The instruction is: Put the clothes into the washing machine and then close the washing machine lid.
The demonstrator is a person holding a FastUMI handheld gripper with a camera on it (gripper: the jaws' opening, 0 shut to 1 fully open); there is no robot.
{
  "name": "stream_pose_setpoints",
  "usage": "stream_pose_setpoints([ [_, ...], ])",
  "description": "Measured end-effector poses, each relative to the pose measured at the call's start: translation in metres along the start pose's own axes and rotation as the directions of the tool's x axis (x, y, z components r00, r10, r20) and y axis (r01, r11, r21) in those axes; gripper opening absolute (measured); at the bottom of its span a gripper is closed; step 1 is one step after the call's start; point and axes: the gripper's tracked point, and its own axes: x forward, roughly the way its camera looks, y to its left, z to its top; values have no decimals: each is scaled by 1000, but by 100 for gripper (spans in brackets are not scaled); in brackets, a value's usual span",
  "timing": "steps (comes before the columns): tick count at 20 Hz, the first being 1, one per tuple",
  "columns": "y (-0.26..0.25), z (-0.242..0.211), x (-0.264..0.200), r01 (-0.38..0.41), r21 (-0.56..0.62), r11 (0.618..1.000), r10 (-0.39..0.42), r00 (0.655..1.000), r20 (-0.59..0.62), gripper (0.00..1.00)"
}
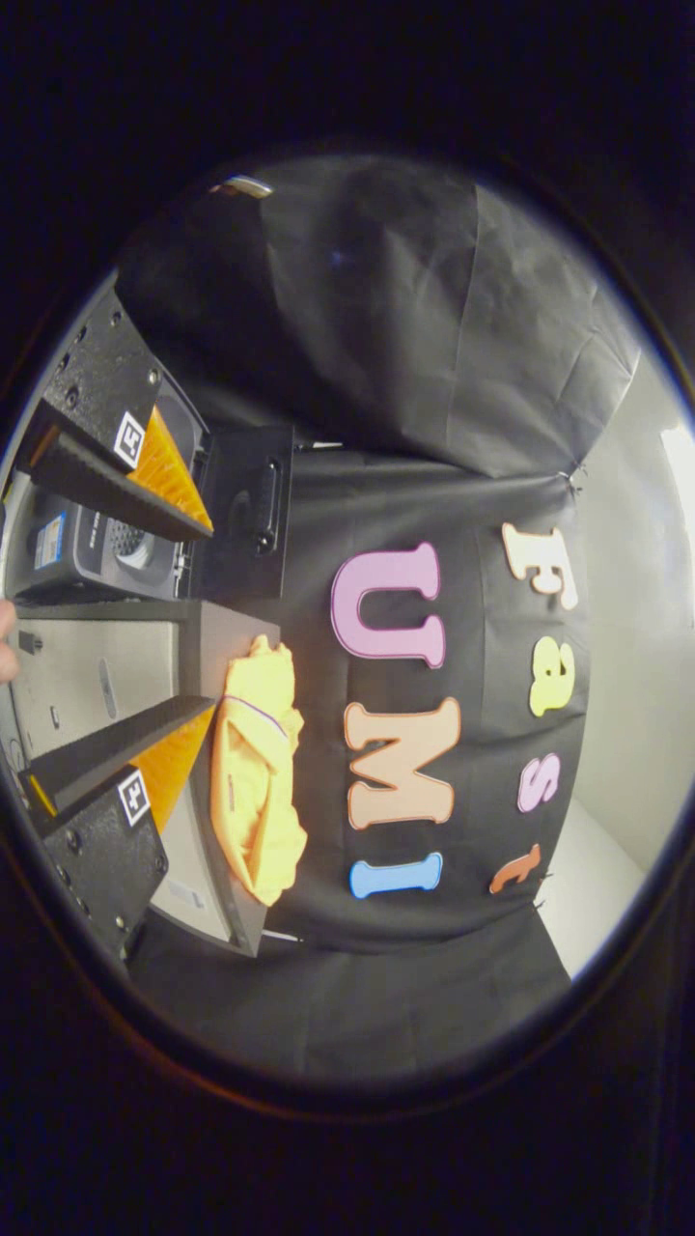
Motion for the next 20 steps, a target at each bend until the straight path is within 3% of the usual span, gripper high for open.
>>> stream_pose_setpoints([
  [5, -25, 14, 36, 10, -24, 1000, -11, 999, -44, 97],
  [13, -78, 22, 94, 89, -20, 996, -90, 990, -111, 97],
  [16, -91, 14, 113, 109, 12, 994, -106, 982, -156, 97],
  [20, -120, -17, 132, 160, -53, 986, -169, 948, -270, 97],
])
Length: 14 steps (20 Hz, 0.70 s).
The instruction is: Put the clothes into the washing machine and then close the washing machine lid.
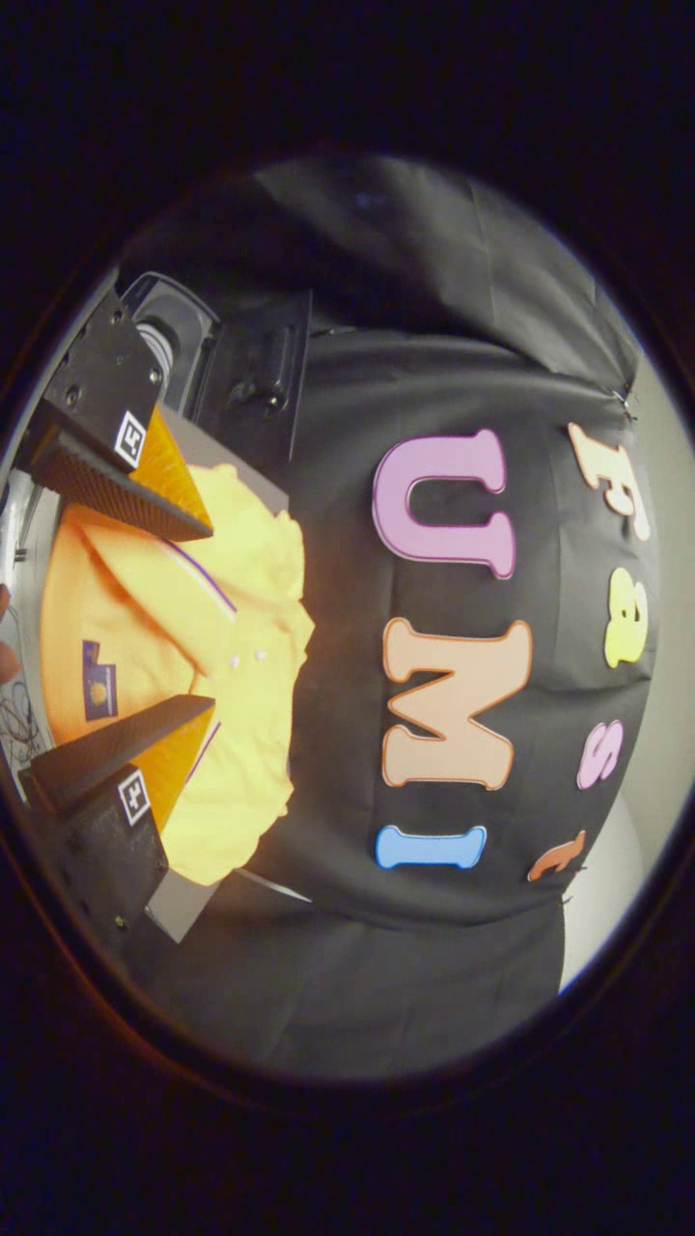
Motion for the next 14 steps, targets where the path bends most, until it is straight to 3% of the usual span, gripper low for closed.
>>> stream_pose_setpoints([
  [3, 0, -9, 15, -15, 44, 999, 17, 999, -48, 90],
  [7, 7, -13, 27, -22, -12, 1000, 21, 998, -59, 73],
  [10, 1, -12, 29, 29, -22, 999, -30, 997, -67, 26],
  [14, 11, -3, 27, 31, -36, 999, -33, 998, -61, 6],
])
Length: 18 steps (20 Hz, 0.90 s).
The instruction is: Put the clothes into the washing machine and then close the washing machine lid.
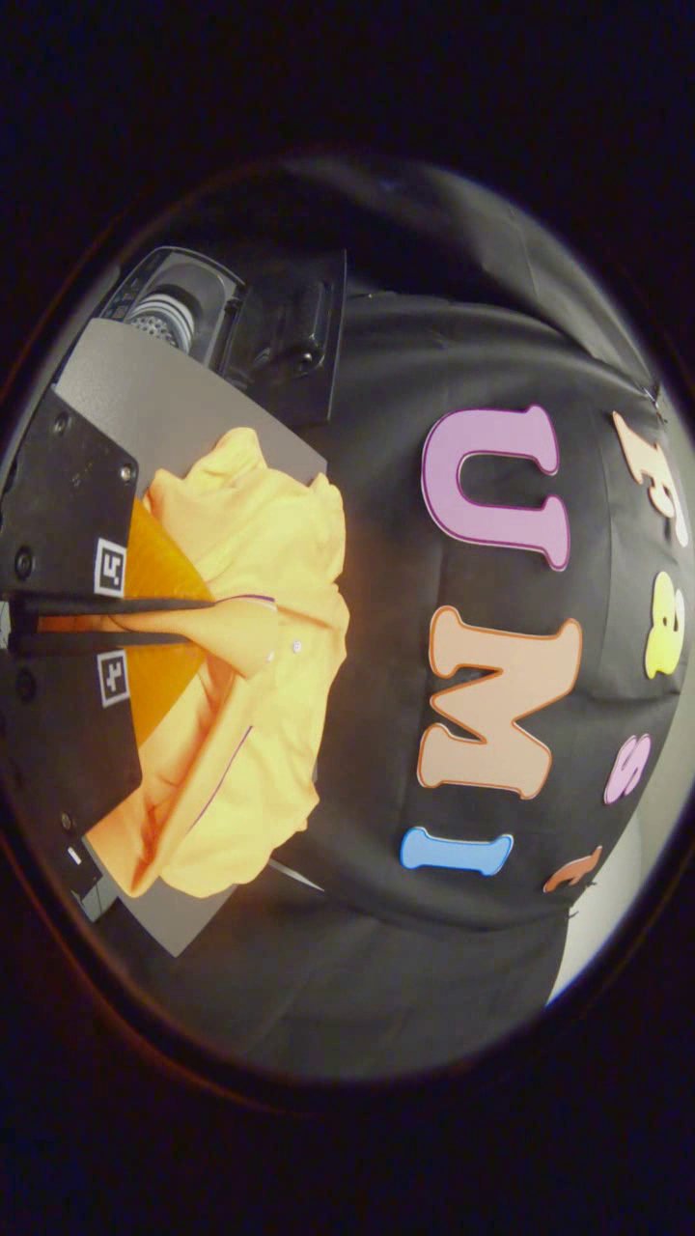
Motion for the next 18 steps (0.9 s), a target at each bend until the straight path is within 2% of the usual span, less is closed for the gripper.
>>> stream_pose_setpoints([
  [7, 33, 33, -14, -16, -4, 1000, 16, 998, 56, 5],
  [18, 121, 77, -48, -88, 3, 996, 87, 991, 102, 5],
])
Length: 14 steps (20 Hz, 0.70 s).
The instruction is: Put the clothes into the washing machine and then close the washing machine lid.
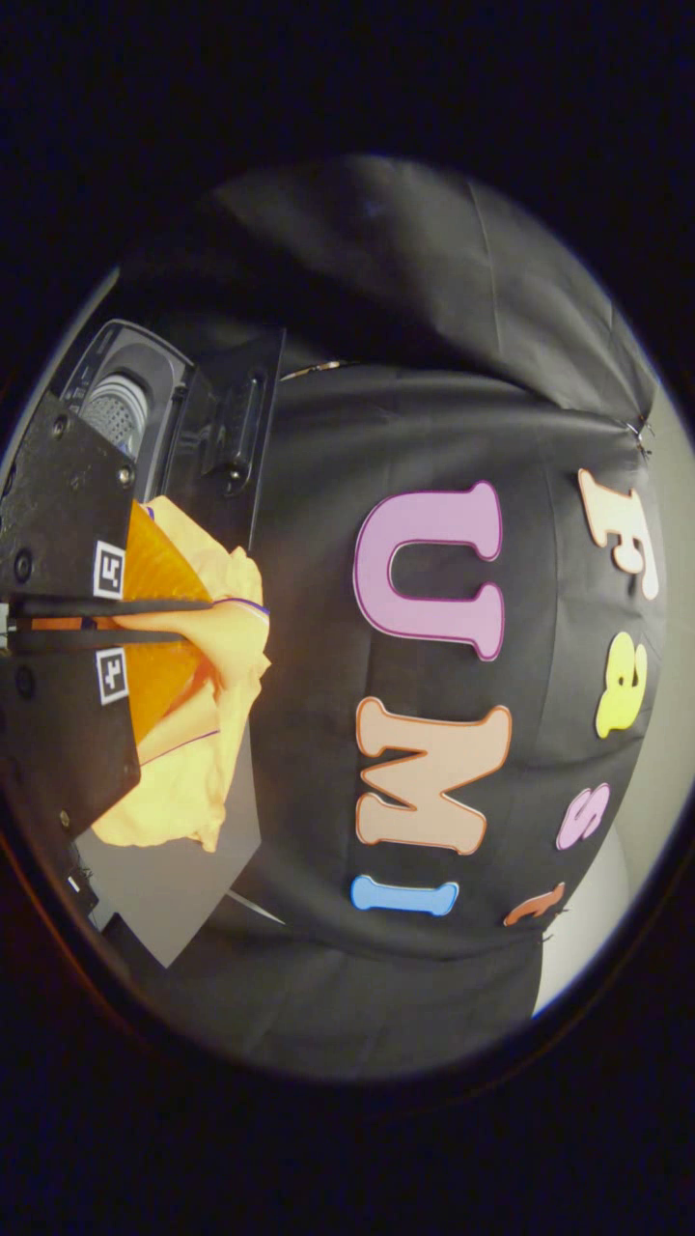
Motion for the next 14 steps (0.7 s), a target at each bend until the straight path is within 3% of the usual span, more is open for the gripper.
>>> stream_pose_setpoints([
  [7, 78, 23, 1, -89, -5, 996, 89, 996, 29, 5],
  [14, 162, 8, 19, -231, 40, 972, 232, 973, -14, 5],
])
